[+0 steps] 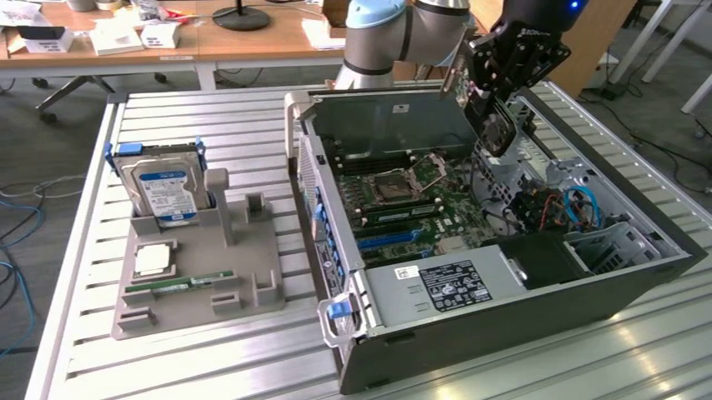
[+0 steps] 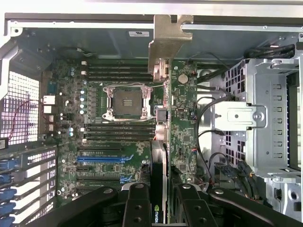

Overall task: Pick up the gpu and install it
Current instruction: 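Pick up the gpu and move the gpu toward the slot, then insert the gpu into the slot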

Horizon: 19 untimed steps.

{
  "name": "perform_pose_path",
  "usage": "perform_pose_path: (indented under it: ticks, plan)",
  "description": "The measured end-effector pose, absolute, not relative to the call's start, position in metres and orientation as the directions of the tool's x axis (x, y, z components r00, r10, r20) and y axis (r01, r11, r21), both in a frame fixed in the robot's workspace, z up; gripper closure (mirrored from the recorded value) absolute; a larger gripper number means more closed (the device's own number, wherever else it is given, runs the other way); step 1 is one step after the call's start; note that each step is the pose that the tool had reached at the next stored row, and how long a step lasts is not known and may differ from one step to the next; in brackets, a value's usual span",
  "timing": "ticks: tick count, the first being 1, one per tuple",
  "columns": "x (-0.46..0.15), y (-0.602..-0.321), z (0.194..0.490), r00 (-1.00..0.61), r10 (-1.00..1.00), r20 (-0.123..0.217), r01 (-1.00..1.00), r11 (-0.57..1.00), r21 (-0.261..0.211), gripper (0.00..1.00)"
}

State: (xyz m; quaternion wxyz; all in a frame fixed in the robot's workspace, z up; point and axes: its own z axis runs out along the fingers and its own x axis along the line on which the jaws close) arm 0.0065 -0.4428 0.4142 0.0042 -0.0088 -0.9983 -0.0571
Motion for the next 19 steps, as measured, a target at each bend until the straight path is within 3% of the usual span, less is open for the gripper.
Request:
perform_pose_path:
  ticks: [19]
  plan:
    - [0.0065,-0.4428,0.4139,-1.000,-0.025,0.009,-0.024,0.993,0.114,0.74]
